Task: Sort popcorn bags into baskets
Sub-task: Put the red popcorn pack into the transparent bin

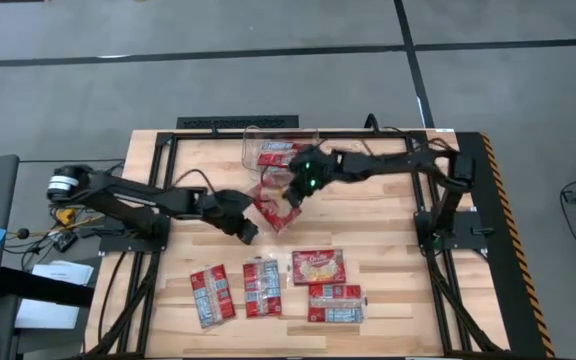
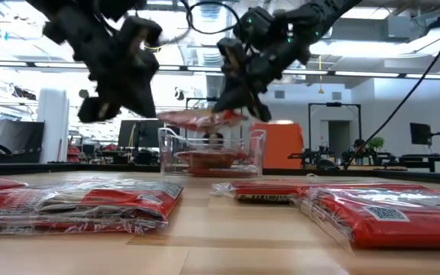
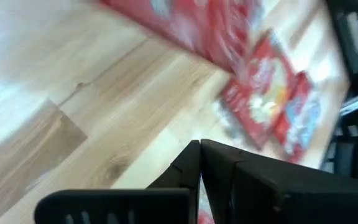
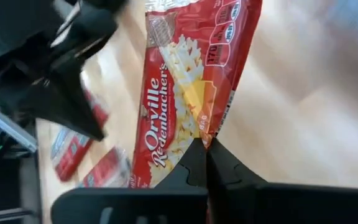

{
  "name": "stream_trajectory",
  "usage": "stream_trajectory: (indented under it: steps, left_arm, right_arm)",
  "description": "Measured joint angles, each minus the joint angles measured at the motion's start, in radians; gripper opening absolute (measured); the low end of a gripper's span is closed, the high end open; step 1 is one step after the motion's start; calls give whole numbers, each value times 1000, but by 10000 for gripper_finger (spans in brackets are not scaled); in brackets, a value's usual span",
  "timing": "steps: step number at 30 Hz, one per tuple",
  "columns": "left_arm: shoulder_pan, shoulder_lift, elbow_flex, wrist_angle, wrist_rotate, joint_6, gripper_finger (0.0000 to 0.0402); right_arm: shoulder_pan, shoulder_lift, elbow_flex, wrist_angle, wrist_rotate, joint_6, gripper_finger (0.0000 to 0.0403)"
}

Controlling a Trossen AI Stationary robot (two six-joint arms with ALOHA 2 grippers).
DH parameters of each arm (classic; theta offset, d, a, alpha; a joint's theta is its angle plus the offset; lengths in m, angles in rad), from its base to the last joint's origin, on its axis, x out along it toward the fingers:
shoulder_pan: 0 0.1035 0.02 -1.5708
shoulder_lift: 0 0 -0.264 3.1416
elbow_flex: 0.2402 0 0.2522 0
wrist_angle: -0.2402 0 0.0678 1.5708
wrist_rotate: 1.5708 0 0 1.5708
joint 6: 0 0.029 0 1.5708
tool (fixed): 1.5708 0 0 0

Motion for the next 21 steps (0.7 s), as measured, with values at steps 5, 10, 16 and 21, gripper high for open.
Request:
stream_trajectory:
  steps: [5,10,16,21]
  left_arm:
    - [0,-161,3,-69,-42,-6,0]
    - [-2,-284,2,-164,-117,-12,0]
    - [-4,-340,3,-228,-146,-10,0]
    - [-3,-335,4,-296,-158,-21,0]
  right_arm:
    - [-106,-4,186,-236,17,-219,5]
    - [-220,15,354,-422,105,-479,5]
    - [-342,12,410,-452,122,-787,5]
    - [-386,38,411,-428,79,-1003,5]
